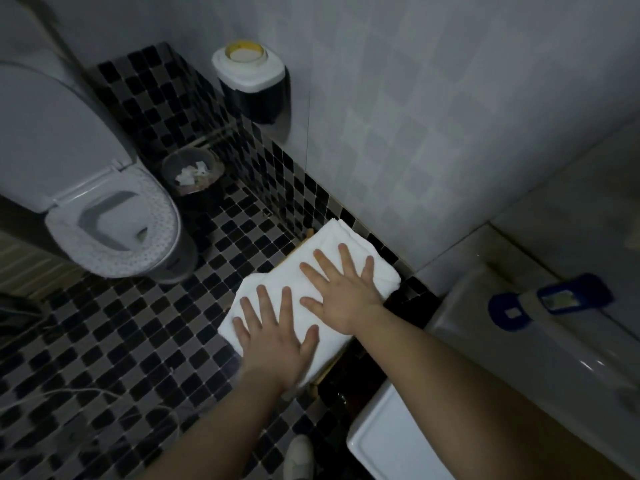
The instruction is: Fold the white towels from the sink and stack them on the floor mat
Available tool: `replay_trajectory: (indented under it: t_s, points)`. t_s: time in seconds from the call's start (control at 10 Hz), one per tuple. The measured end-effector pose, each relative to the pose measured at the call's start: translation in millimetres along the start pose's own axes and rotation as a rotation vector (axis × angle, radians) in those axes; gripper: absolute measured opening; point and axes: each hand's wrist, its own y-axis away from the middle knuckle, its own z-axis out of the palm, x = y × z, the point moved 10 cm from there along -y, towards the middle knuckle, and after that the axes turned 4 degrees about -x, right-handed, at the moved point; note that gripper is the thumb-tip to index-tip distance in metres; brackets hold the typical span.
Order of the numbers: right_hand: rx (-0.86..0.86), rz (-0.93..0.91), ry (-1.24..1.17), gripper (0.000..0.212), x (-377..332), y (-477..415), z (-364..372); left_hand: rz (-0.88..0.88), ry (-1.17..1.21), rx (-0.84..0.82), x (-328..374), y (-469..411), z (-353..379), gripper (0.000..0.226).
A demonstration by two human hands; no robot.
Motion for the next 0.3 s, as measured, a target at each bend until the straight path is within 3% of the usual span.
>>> replay_trajectory:
  t_s: [0.1, 0.3]
  points:
    - [0.003, 0.050, -0.023, 0.066, -3.7, 21.4, -9.0, 0.012, -0.018, -0.050, 5.8, 8.3, -15.4, 0.086]
    - [0.166, 0.045, -0.104, 0.061, -6.8, 83.4, -48.0, 0.110, 0.025, 0.059, 30.1, 38.0, -61.3, 0.080]
